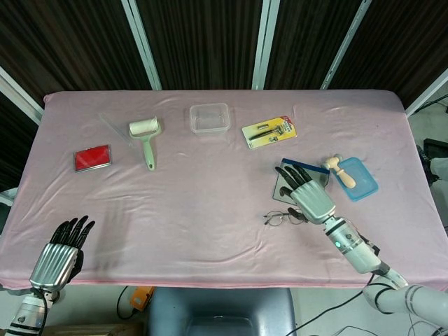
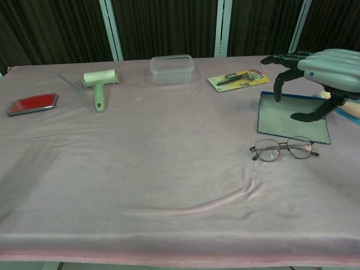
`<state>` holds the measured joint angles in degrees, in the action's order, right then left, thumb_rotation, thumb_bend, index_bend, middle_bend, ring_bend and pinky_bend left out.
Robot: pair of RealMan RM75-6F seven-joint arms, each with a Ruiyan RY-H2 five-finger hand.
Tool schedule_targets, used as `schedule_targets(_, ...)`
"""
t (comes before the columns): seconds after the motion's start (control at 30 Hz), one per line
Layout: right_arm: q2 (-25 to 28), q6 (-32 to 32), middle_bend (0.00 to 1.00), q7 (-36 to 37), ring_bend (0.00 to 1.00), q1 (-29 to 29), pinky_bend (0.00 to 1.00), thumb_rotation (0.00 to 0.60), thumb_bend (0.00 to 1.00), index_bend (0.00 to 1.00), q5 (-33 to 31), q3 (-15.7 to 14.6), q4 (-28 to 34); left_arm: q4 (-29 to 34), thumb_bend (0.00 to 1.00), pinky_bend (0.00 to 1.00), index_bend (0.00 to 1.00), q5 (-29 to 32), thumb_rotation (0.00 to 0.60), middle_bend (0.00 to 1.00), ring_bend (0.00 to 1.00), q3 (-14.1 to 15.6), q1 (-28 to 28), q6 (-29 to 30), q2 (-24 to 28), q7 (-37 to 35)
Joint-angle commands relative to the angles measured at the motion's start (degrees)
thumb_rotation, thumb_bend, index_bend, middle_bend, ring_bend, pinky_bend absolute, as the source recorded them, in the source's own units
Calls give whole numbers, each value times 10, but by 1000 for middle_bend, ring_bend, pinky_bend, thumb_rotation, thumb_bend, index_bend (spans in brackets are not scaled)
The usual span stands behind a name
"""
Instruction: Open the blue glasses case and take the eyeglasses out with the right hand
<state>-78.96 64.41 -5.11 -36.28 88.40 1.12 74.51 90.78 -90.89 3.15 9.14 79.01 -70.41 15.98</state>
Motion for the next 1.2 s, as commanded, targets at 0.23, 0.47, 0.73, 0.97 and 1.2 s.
schedule_targets(0.23, 15, -48, 0, -35, 0, 7, 0, 600, 471, 592, -18, -11, 14, 0, 727, 118, 0, -3, 600, 0, 0, 1, 1, -2, 0, -1)
schedule_targets(0.47, -23, -64, 0, -16, 0, 8, 0, 600, 498, 608, -28, -8, -28, 0, 727, 118, 0, -4, 600, 0, 0, 2, 0, -1, 0, -2)
schedule_targets(0.73, -55, -87, 0, -5, 0, 3, 0, 600, 515, 611, -36, -6, -69, 0, 725, 119, 0, -5, 600, 0, 0, 1, 0, 1, 3, -6)
schedule_targets(0.97, -74, -99, 0, 1, 0, 1, 0, 600, 516, 615, -36, -8, -93, 0, 724, 118, 0, -5, 600, 0, 0, 1, -1, 1, 4, -7)
schedule_targets(1.2, -85, -101, 0, 9, 0, 1, 0, 600, 518, 626, -34, -7, -107, 0, 724, 118, 0, -6, 600, 0, 0, 2, -1, 2, 4, -9)
